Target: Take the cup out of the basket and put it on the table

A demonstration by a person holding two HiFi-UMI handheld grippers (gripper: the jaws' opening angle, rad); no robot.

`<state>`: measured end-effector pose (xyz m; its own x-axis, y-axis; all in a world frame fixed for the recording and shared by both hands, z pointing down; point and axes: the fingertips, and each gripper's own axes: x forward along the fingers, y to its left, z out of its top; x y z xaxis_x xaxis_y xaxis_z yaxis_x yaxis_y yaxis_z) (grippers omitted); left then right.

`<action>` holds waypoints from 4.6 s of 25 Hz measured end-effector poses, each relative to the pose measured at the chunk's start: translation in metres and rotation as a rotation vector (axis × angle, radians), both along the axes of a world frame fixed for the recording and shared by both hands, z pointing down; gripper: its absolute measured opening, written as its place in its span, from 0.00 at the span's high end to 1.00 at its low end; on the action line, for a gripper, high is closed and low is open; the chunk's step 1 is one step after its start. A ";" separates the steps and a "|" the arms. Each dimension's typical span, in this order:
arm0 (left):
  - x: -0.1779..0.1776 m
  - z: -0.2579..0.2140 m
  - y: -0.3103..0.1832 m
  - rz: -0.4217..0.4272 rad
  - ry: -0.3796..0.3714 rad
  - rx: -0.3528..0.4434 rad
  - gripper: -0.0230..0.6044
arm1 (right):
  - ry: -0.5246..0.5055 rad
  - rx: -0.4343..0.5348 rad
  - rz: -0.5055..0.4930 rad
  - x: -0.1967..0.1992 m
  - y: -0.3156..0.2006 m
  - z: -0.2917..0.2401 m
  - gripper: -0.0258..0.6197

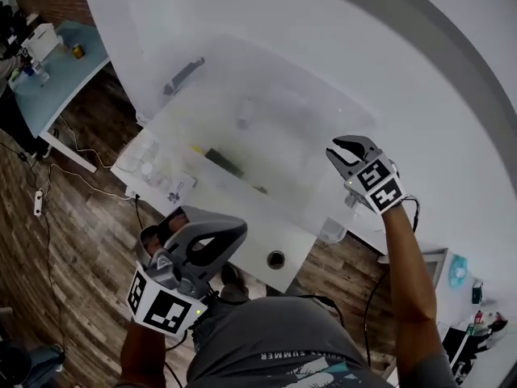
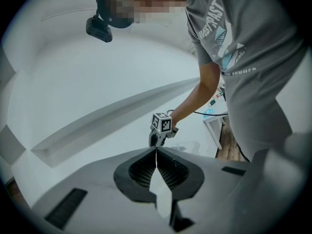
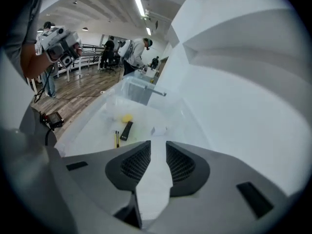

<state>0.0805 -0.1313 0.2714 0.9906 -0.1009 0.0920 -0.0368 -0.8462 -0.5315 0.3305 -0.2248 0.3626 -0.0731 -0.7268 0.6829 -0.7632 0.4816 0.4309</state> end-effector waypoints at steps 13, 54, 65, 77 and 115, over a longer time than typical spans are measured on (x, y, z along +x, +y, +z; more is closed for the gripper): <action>0.006 0.022 -0.014 -0.089 -0.026 -0.121 0.94 | 0.236 -0.515 -0.047 0.075 -0.058 0.167 0.77; -0.004 0.038 -0.051 -0.144 -0.036 -0.149 0.94 | 0.134 -0.173 -0.140 -0.033 -0.049 0.039 0.91; -0.020 0.040 -0.041 -0.141 -0.031 -0.149 0.94 | 0.062 0.106 -0.280 -0.135 0.005 -0.070 0.91; -0.040 0.054 -0.036 -0.200 -0.030 -0.166 0.94 | -0.033 0.035 -0.363 -0.206 0.041 -0.037 0.91; -0.119 0.117 -0.018 -0.428 -0.058 -0.316 0.94 | 0.074 -0.425 -0.393 -0.264 0.037 0.230 0.91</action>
